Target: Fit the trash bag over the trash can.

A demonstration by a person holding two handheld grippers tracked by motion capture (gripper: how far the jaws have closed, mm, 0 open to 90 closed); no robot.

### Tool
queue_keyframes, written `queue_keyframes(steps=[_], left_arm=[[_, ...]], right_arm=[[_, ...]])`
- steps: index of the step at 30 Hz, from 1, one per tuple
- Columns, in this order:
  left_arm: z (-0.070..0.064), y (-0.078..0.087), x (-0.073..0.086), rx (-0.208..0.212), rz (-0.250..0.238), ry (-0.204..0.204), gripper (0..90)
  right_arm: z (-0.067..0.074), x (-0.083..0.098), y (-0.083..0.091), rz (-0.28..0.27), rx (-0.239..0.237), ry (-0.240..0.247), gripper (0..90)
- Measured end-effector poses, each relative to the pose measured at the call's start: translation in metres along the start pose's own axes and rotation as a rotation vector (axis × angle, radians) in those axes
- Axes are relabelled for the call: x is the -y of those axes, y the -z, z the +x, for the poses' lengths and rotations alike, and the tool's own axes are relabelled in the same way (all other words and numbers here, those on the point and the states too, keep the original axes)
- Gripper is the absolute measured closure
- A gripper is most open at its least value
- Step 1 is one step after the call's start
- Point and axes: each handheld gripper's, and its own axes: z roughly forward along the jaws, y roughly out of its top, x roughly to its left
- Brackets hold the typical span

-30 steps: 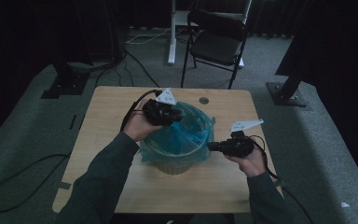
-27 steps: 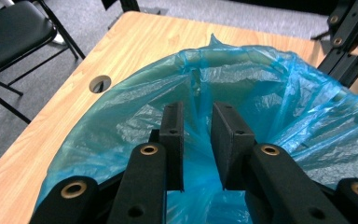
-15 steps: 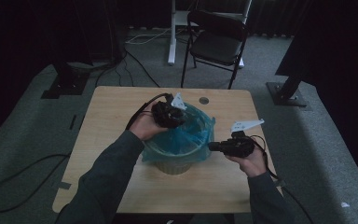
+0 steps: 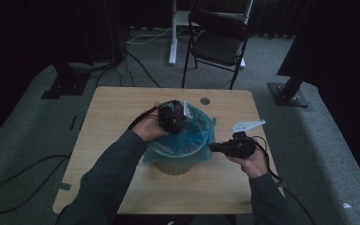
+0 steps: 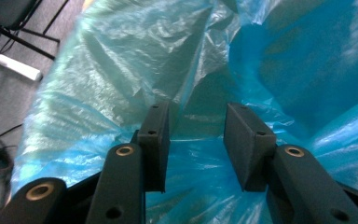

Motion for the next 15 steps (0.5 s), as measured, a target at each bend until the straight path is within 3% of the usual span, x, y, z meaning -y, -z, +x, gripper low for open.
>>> queue_keyframes(steps=[3, 6, 8, 15], left_arm=[[-0.002, -0.001, -0.002, -0.018, 0.015, -0.017, 57.7], [-0.002, 0.0, -0.004, -0.024, -0.005, -0.017, 55.4], [-0.003, 0.0, -0.006, -0.014, -0.022, -0.01, 54.6], [-0.004, -0.013, -0.01, 0.026, 0.032, -0.015, 53.1]], right_arm=[[0.0, 0.0, 0.0, 0.001, 0.0, -0.001, 89.0], [0.0, 0.0, 0.0, 0.001, 0.0, 0.0, 89.0], [0.0, 0.0, 0.0, 0.001, -0.001, 0.002, 89.0], [0.0, 0.0, 0.001, 0.001, 0.0, 0.0, 89.0]])
